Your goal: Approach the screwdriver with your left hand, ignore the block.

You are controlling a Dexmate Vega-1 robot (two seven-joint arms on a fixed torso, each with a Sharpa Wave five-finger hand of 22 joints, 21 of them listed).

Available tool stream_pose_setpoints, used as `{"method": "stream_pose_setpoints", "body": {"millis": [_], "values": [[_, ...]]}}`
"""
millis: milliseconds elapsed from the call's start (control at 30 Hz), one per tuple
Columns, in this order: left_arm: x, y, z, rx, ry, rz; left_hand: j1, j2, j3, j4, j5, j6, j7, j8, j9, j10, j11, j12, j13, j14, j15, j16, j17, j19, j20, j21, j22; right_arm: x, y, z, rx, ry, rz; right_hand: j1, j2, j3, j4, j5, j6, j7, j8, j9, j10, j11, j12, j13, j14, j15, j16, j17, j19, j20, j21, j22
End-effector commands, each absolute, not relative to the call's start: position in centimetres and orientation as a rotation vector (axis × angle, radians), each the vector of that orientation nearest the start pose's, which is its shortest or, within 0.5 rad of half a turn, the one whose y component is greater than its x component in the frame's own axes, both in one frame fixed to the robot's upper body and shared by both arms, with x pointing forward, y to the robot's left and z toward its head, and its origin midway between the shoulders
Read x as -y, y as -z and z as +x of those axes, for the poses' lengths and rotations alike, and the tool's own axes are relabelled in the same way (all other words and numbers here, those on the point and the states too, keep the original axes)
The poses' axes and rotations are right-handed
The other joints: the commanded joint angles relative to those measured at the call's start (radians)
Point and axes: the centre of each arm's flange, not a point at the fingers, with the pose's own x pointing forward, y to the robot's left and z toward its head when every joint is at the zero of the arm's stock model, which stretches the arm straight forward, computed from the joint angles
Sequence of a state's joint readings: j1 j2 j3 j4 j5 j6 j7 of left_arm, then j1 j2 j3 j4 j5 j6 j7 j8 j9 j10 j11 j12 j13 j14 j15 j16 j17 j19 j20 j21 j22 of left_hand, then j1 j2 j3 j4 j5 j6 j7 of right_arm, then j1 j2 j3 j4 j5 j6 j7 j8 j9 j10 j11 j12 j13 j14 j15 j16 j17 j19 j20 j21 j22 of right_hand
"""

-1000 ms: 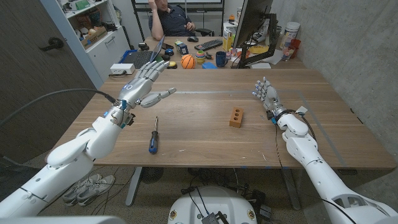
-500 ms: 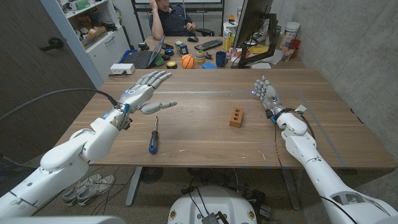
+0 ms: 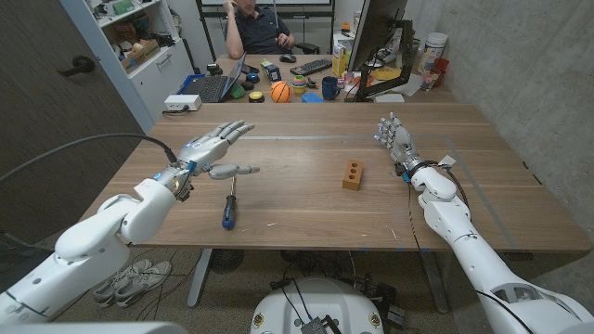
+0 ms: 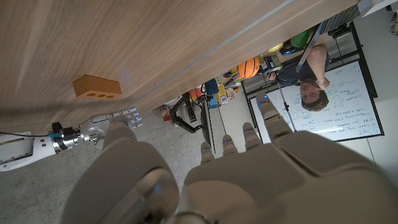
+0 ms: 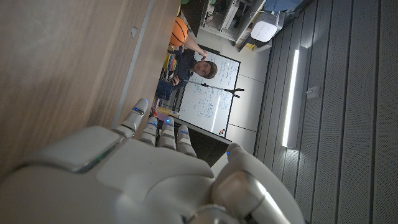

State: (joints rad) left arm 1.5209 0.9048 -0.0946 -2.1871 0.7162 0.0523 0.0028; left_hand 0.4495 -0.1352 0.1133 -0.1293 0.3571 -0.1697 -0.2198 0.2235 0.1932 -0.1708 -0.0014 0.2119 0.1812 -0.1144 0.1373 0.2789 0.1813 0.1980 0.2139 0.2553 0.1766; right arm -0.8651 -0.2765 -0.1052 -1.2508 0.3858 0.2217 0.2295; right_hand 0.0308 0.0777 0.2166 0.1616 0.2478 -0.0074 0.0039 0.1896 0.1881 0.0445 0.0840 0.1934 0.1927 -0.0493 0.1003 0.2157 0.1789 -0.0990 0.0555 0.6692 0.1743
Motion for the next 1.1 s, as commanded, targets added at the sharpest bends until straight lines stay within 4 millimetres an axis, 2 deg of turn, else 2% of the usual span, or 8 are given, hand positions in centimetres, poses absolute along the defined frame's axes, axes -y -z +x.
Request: {"method": "stream_pose_setpoints", "body": {"millis": [33, 167, 467, 567, 900, 967, 1100], "values": [[-30.6, 2.0, 46.2, 0.544, -0.014, 1.610, 0.018, -0.003, -0.013, -0.002, 0.003, -0.171, -0.002, 0.004, 0.006, -0.098, 0.017, -0.002, 0.004, 0.043, 0.010, 0.008, -0.001, 0.033, 0.002, 0.006, 0.002, 28.3, 3.2, 65.8, 0.609, -0.243, 0.027, -0.013, 0.008, -0.006, 0.003, 0.006, -0.002, 0.005, 0.004, 0.003, 0.001, -0.004, 0.004, 0.004, 0.002, 0.008, 0.006, 0.006, -0.002, 0.005, -0.004, 0.003], [-30.5, 2.1, 46.2, 0.523, -0.007, 1.618, 0.039, 0.000, -0.022, -0.005, 0.006, -0.157, -0.002, 0.007, 0.008, -0.067, 0.039, 0.006, 0.003, 0.095, 0.016, 0.007, -0.003, 0.081, 0.002, 0.006, 0.001, 28.3, 3.2, 65.7, 0.611, -0.242, 0.030, -0.015, 0.007, -0.009, 0.003, 0.007, -0.003, 0.005, 0.004, 0.003, 0.003, -0.008, 0.004, 0.004, 0.003, 0.008, 0.006, 0.006, -0.002, 0.005, -0.007, 0.003], [-30.4, 2.4, 46.3, 0.476, 0.028, 1.637, 0.090, 0.005, -0.033, -0.014, 0.012, -0.115, -0.002, 0.017, 0.011, -0.010, 0.055, 0.014, 0.000, 0.179, -0.006, -0.003, -0.006, 0.170, 0.002, 0.005, 0.000, 28.3, 3.2, 65.6, 0.614, -0.235, 0.033, -0.017, 0.005, -0.014, 0.004, 0.007, -0.003, 0.007, 0.004, 0.003, 0.004, -0.006, 0.004, 0.003, 0.004, 0.010, 0.006, 0.006, -0.005, 0.004, -0.012, 0.003], [-30.4, 2.6, 46.3, 0.460, 0.037, 1.644, 0.115, 0.006, -0.037, -0.018, 0.014, -0.089, -0.002, 0.024, 0.012, 0.024, 0.053, 0.020, -0.001, 0.216, -0.014, -0.008, -0.007, 0.208, 0.001, 0.003, -0.001, 28.4, 3.3, 65.6, 0.611, -0.234, 0.035, -0.017, 0.005, -0.015, 0.004, 0.008, -0.003, 0.008, 0.004, 0.003, 0.006, -0.008, 0.005, 0.003, 0.005, 0.011, 0.006, 0.006, -0.006, 0.005, -0.013, 0.003], [-30.8, 3.2, 46.4, 0.379, 0.072, 1.665, 0.179, 0.010, -0.038, -0.026, 0.021, -0.042, -0.002, 0.035, 0.013, 0.088, 0.050, 0.027, -0.002, 0.259, -0.023, -0.030, -0.008, 0.268, 0.002, -0.007, -0.003, 28.5, 3.1, 65.4, 0.619, -0.227, 0.032, -0.019, 0.005, -0.019, 0.005, 0.009, -0.003, 0.012, 0.004, 0.003, 0.005, -0.010, 0.004, 0.003, 0.005, 0.011, 0.006, 0.006, -0.006, 0.004, -0.018, 0.003], [-30.9, 3.3, 46.3, 0.368, 0.075, 1.667, 0.208, 0.010, -0.039, -0.028, 0.023, -0.021, -0.002, 0.039, 0.013, 0.123, 0.032, 0.031, -0.003, 0.277, -0.032, -0.040, -0.008, 0.287, 0.003, -0.016, -0.004, 28.6, 3.1, 65.3, 0.620, -0.225, 0.031, -0.019, 0.005, -0.020, 0.005, 0.009, -0.003, 0.012, 0.004, 0.003, 0.006, -0.010, 0.004, 0.003, 0.005, 0.011, 0.006, 0.006, -0.006, 0.004, -0.019, 0.003], [-31.0, 3.4, 46.3, 0.342, 0.076, 1.677, 0.240, 0.008, -0.042, -0.028, 0.026, 0.003, -0.002, 0.044, 0.013, 0.169, 0.024, 0.036, -0.003, 0.298, -0.040, -0.050, -0.008, 0.303, 0.003, -0.027, -0.004, 28.7, 3.1, 65.2, 0.619, -0.221, 0.033, -0.019, 0.005, -0.021, 0.005, 0.009, -0.003, 0.012, 0.004, 0.003, 0.006, -0.008, 0.004, 0.003, 0.005, 0.011, 0.006, 0.006, -0.007, 0.003, -0.020, 0.003]]}}
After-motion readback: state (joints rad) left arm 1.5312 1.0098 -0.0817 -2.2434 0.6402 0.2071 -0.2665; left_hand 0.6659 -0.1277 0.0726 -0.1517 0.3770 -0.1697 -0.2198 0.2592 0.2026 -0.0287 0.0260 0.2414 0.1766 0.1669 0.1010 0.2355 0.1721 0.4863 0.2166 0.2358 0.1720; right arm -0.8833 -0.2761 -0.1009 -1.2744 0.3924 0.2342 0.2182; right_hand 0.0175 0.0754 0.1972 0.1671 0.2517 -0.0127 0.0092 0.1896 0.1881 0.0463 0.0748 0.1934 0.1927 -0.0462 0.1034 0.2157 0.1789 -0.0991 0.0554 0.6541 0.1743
